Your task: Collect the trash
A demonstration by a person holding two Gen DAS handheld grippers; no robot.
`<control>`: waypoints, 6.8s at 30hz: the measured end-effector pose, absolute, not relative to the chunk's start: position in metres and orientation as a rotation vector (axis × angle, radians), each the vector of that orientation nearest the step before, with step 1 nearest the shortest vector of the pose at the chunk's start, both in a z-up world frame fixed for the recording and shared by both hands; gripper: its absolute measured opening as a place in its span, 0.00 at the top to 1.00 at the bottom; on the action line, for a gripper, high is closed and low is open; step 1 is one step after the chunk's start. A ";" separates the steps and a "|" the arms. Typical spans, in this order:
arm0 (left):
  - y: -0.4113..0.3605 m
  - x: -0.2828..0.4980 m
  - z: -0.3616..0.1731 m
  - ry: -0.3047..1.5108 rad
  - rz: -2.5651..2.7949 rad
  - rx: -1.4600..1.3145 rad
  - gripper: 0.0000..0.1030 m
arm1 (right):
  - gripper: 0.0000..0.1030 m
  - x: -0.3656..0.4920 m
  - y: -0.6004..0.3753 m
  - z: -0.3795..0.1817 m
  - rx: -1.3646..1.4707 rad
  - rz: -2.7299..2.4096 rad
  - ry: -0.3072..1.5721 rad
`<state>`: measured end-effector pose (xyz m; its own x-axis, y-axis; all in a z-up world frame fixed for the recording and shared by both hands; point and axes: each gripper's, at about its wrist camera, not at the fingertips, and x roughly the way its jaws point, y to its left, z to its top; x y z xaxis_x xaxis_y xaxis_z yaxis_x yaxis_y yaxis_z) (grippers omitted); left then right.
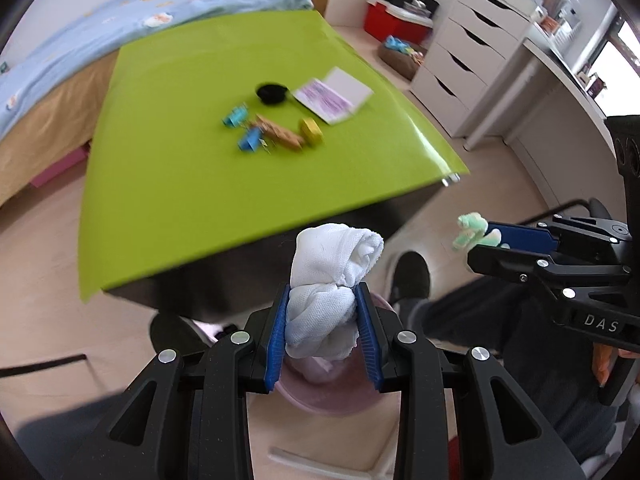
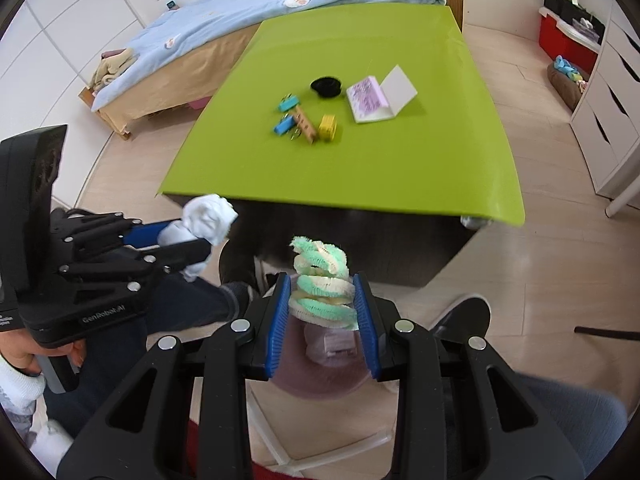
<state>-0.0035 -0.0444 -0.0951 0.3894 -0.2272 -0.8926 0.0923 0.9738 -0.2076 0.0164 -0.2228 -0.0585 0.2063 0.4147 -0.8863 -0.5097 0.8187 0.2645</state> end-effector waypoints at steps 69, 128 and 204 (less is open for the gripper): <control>0.004 0.023 -0.058 1.029 -0.100 -0.250 0.08 | 0.07 0.162 -0.216 -0.050 0.026 0.657 1.156; -0.028 0.228 -0.123 1.224 -0.119 0.067 0.08 | 1.00 0.191 -0.224 -0.040 -0.071 0.569 1.184; -0.055 -0.047 -0.064 1.089 -0.233 -0.067 0.27 | 0.06 -0.019 -0.252 -0.034 -0.126 0.603 1.084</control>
<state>-0.0474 -0.0554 -0.0644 0.4416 -0.2204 -0.8697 0.1543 0.9736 -0.1683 -0.0188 -0.2521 -0.0341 0.3250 0.3985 -0.8576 -0.5180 0.8338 0.1911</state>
